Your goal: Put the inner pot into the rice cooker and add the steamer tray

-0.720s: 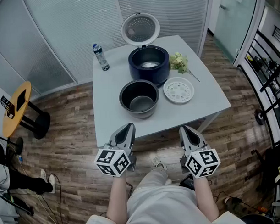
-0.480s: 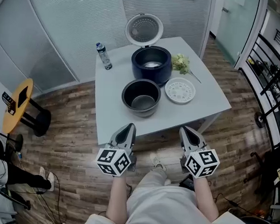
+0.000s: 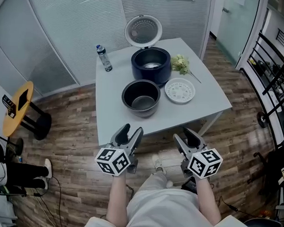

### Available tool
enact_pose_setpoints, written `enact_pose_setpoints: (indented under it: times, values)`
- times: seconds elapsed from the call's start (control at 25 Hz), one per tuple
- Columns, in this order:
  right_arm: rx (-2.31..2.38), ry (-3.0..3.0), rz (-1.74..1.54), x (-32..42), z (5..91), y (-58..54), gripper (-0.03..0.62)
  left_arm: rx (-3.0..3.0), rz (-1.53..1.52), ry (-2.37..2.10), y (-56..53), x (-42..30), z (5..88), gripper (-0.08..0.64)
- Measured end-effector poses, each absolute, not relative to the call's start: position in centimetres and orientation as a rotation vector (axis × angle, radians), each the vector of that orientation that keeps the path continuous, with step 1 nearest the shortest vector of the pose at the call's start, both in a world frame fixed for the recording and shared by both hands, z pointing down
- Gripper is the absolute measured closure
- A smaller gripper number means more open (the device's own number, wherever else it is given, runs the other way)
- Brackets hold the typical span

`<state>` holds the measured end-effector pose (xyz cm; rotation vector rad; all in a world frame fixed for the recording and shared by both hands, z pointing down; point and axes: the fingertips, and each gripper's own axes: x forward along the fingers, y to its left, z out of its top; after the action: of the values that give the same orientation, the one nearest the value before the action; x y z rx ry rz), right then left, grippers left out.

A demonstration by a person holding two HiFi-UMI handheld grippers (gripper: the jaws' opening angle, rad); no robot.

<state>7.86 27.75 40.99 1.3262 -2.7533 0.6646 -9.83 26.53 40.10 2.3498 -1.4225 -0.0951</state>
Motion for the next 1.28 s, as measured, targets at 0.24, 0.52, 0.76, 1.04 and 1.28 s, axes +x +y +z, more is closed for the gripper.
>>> enact_pose_setpoints:
  times: [0.24,0.52,0.76,1.04,1.28]
  values:
    - [1.325,-2.738,0.707,8.1,41.6,28.2,0.379,2.338,-0.036,-1.444,27.4,-9.9,40.7,0.302]
    - [1.317,-2.716,0.753,7.1,42.5,26.3,0.380,2.251,-0.071,-1.516,25.7,-13.5,41.4,0.304]
    - [1.349,-2.665,0.815,5.5,44.0,21.6,0.380,2.218,-0.068,-1.495,20.7,-16.0,42.7,0.304]
    - [1.382,-2.587,0.852,1.4,45.3,14.4,0.380,2.177,-0.048,-1.449,12.9,-20.6,44.6,0.304]
    - [1.430,-2.509,0.914,-1.0,47.4,9.3,0.380,2.153,-0.004,-1.388,7.8,-23.6,47.1,0.304]
